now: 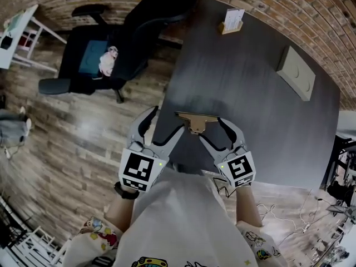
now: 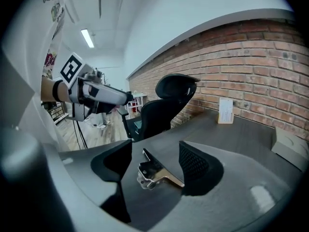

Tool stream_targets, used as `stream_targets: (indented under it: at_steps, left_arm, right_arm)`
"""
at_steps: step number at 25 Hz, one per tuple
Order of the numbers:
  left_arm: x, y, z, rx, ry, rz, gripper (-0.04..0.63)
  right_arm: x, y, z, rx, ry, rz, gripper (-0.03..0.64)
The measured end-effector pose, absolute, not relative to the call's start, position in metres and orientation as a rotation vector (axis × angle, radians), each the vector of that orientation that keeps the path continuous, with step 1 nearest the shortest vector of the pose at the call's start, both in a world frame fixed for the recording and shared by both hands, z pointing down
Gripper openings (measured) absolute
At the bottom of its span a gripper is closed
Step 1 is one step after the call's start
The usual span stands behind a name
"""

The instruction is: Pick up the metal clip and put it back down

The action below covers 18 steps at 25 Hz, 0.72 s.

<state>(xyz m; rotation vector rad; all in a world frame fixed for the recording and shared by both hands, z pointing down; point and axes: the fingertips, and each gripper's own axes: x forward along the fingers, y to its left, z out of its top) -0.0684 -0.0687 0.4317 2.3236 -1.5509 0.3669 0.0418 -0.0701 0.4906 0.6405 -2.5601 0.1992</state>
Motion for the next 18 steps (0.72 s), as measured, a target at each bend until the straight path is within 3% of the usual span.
stream_targets:
  at_steps: [18]
  left_arm:
    - [-0.068,-0.049,0.461,2.251,-1.555,0.379,0.33]
  right_arm:
    - [0.024,-0.058,0.573,0.29,-2.39,-0.026,0.287]
